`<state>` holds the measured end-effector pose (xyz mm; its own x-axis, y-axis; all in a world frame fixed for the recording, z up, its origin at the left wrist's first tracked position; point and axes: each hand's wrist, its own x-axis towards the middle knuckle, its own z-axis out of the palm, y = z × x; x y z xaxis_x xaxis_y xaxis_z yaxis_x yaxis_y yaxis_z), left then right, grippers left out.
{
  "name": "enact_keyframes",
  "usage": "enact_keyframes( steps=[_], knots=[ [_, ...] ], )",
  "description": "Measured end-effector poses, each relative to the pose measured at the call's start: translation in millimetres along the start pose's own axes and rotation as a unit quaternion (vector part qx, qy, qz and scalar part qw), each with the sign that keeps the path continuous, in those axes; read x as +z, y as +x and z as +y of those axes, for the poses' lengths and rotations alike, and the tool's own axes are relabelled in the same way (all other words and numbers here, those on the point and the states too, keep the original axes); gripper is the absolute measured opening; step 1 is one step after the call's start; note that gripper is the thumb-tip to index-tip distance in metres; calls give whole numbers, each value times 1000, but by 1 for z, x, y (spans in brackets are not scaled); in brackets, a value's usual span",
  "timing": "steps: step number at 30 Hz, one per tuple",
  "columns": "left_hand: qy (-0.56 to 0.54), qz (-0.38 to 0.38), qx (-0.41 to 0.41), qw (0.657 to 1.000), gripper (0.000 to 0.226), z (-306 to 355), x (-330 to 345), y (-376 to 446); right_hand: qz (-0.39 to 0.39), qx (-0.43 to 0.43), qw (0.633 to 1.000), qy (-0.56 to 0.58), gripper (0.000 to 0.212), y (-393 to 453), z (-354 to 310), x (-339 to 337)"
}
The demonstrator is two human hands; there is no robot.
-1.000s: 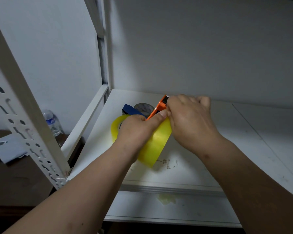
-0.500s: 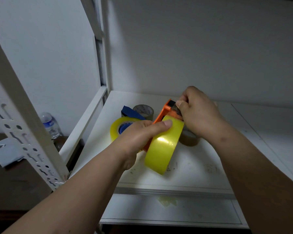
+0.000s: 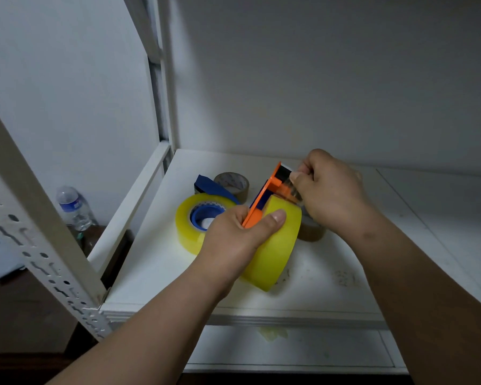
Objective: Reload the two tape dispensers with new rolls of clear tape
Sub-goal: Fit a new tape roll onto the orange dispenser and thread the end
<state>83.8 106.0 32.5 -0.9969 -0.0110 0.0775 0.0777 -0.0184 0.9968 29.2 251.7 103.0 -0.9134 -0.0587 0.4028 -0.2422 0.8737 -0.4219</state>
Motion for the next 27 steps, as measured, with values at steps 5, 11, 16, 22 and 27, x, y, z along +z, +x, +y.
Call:
enact_keyframes(
  steps=[5,11,16,22,27],
  knots=[
    [56,6,6,998,48,-1,0,9,47,-100,993,-51,13,-8,-8,-1],
    [47,18,13,999,43,-5,1,10,16,-79,996,-27,14,5,-7,-16],
    [17,26,-10,999,27,-12,5,0,-12,-12,1000,8,8,7,5,-12],
    [37,40,10,998,33,-12,5,-1,-8,17,1000,12,5,8,8,-9],
    [32,26,2,999,40,-12,7,-2,1,-13,1000,-8,5,6,6,-7]
  ],
)
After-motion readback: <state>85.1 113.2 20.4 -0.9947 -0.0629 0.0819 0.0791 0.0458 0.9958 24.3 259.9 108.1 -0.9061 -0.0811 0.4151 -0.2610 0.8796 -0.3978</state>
